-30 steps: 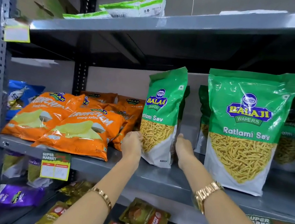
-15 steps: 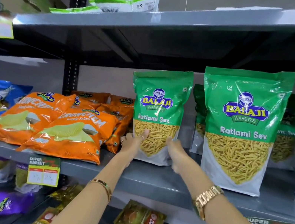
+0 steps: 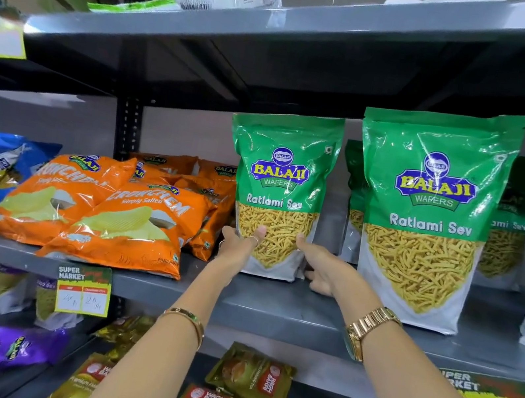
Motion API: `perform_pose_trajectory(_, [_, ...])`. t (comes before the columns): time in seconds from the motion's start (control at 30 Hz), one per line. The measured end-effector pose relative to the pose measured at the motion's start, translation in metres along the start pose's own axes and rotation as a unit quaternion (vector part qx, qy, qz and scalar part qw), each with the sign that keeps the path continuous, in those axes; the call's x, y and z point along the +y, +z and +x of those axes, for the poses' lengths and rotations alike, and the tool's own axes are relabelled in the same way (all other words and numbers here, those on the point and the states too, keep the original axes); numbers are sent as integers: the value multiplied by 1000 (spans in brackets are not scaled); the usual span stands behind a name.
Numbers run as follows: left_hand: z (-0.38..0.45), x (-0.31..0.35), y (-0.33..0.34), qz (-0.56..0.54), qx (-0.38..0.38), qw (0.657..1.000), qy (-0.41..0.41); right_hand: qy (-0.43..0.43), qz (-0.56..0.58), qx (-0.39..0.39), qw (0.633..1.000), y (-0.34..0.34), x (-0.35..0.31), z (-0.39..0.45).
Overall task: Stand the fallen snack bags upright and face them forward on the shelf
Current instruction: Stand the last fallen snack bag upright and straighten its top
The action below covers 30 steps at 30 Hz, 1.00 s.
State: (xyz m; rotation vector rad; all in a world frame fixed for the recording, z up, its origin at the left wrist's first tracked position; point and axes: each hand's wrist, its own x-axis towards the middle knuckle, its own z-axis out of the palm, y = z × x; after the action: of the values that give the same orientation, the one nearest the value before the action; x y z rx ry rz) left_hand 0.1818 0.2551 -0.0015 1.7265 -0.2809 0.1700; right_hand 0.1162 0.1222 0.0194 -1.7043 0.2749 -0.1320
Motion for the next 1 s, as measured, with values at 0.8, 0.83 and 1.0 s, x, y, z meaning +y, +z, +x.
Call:
perform_pose_trajectory(0.8, [-52,-6,-30,-59,-24,997,36,-34,-41,-16,998,6,12,-57])
perform_pose_trajectory(0.83, [-53,-6,-30,-61,-23,997,28,-42,-44,-5,998,7,12,-58])
perform_pose_trajectory(1.0, [-51,-4,-33,-133,-29,990,31,-275,-138,232,923,15,-1,-70])
